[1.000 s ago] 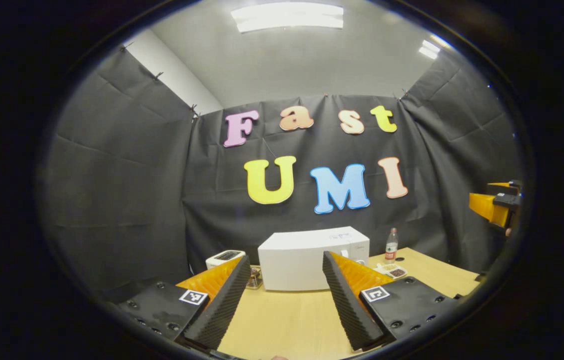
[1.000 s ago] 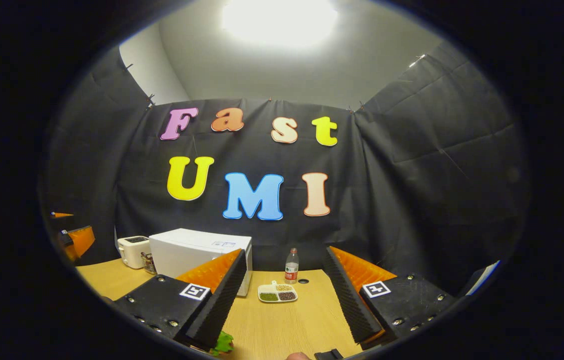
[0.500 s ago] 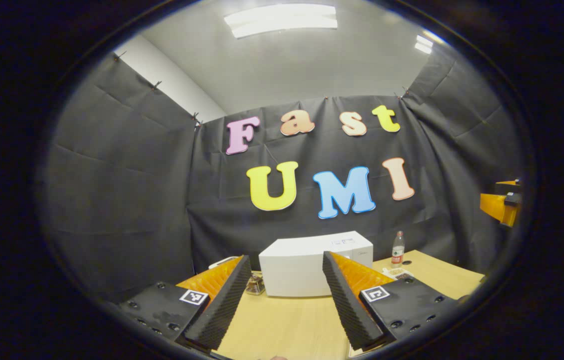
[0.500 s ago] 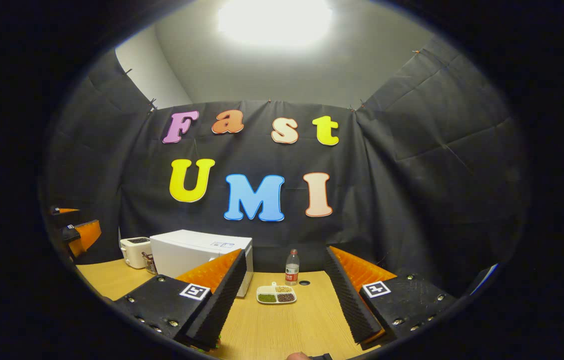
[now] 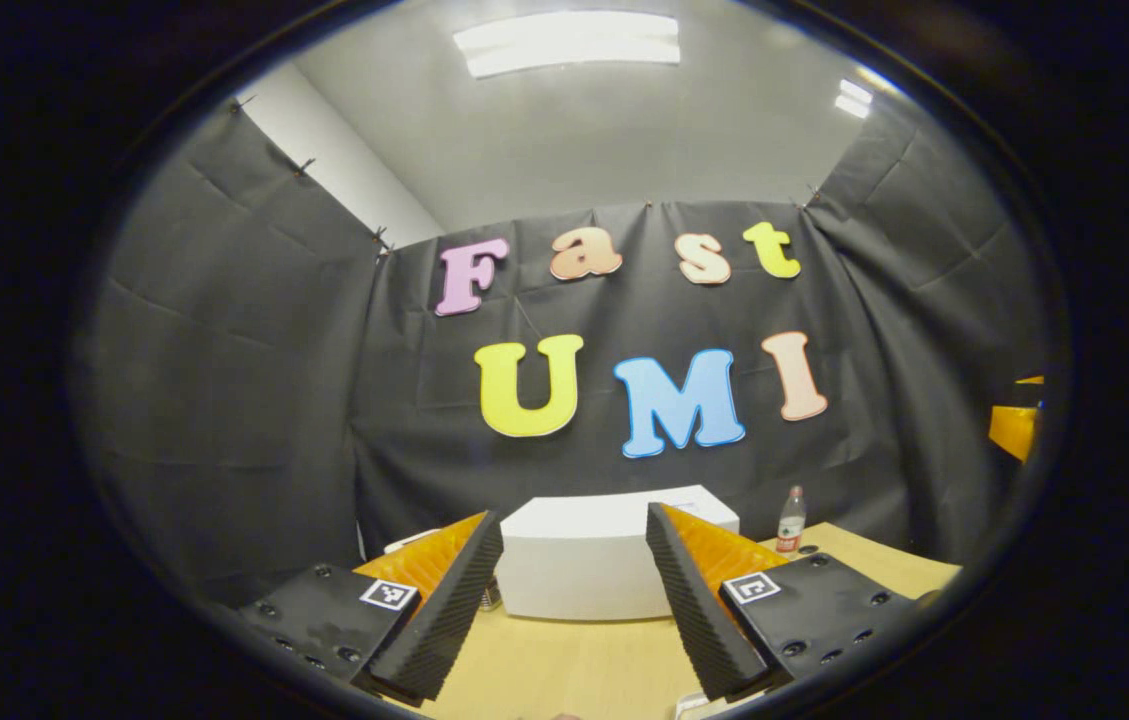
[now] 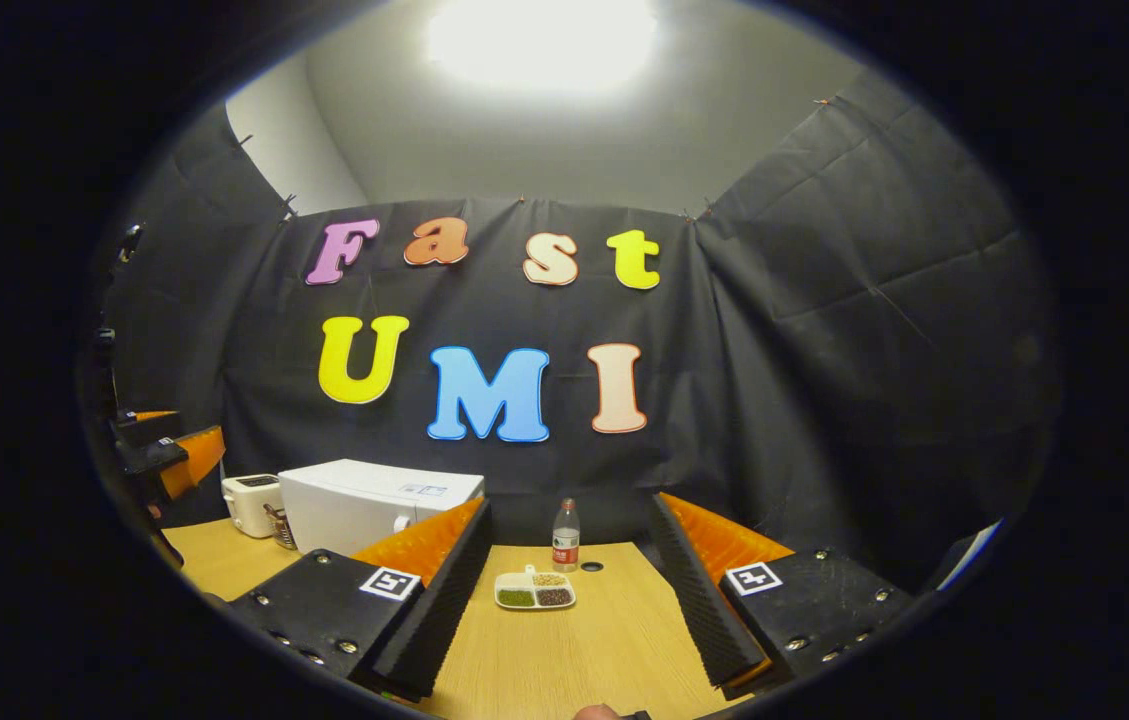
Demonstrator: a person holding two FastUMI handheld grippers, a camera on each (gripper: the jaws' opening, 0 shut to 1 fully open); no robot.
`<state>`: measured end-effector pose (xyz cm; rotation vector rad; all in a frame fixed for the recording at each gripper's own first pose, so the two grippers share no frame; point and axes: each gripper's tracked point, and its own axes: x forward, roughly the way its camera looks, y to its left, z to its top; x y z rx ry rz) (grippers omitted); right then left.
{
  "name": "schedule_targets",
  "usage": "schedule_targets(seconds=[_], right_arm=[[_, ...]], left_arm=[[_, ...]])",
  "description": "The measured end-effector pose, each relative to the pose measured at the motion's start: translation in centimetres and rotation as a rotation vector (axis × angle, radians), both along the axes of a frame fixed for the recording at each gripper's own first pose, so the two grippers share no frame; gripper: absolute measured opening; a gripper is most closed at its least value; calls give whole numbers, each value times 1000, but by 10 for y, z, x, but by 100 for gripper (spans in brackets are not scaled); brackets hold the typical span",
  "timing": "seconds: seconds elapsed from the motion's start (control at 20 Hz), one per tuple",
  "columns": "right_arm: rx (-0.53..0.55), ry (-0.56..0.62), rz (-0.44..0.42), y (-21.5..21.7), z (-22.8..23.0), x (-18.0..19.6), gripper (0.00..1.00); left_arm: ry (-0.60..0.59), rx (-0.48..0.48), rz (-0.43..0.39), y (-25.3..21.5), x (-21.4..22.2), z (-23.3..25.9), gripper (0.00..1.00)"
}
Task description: Open the microwave oven with the left hand, put the food in, and close the microwave oven.
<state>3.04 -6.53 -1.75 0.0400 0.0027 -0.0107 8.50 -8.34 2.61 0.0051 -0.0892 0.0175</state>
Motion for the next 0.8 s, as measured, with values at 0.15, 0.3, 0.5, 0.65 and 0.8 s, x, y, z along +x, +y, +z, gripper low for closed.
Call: schedule_targets(seconds=[0.15, 0.3, 0.5, 0.65, 0.8], right_arm=[[-14, -8, -32, 2, 4, 3, 95], [-23, -3, -69, 4, 4, 10, 95], [-25, 0, -119, 6, 4, 18, 95], [-38, 10, -151, 7, 2, 23, 95], [-57, 24, -193, 4, 1, 28, 95]], left_arm=[[11, -18, -38, -6, 34, -12, 99], [17, -24, -80, -17, 66, -23, 95], [28, -6, -141, -36, 107, -37, 95], [43, -8, -181, -52, 133, -52, 95], [63, -12, -218, -68, 156, -68, 95]])
